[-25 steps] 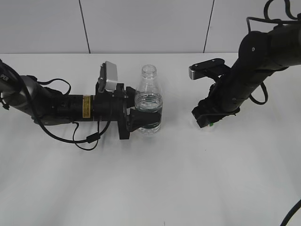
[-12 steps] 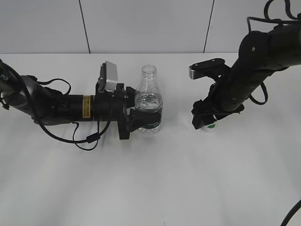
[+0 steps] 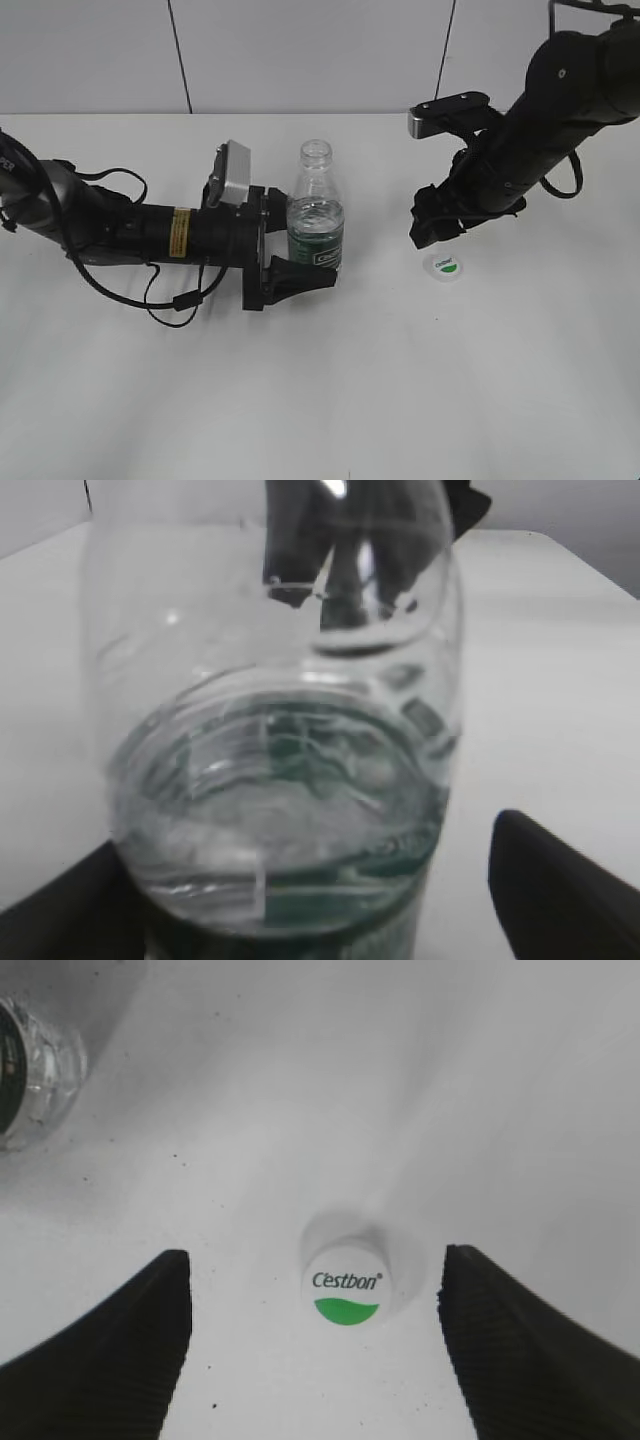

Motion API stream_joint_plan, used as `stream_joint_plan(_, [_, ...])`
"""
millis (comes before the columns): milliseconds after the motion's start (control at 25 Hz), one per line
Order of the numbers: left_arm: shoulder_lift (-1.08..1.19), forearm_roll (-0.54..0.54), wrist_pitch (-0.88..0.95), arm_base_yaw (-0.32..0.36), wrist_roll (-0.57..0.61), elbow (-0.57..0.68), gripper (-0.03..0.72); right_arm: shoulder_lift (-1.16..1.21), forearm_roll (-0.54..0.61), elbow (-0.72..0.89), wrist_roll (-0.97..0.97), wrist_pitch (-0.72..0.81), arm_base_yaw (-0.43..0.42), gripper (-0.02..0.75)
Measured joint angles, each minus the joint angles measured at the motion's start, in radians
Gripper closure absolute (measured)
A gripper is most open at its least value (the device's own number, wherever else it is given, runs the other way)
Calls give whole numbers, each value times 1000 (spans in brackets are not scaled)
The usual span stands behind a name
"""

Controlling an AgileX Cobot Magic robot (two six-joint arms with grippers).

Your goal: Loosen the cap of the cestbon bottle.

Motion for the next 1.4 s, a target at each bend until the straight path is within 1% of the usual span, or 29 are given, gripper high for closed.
stream_joint_plan(80, [0, 26, 1, 18, 0, 0, 106, -9, -1, 0, 0, 8, 0, 149])
stream_joint_plan(200, [0, 78, 2, 65, -11, 0, 105, -16, -1, 0, 0, 16, 0, 149])
stream_joint_plan(480, [-1, 148, 5, 171, -76, 0, 108, -17, -12, 0, 0, 26, 0, 149])
stream_joint_plan(640, [-35, 186, 8, 211, -124, 0, 109, -17, -28, 0, 0, 26, 0, 149])
stream_joint_plan(800, [-121, 214, 41, 232, -161, 0, 113, -17, -32, -6, 0, 39, 0, 149])
stream_joint_plan(1000, [-266, 250, 242, 233, -247, 0, 116, -17, -39, -68, 0, 96, 0, 149])
stream_joint_plan(1240, [-381, 250, 652, 233, -411, 0, 120, -17, -96, -194, 0, 157, 0, 149])
stream_joint_plan(1400, [-418, 248, 924, 233, -510, 1, 127, -17, -153, -297, 0, 235, 0, 149])
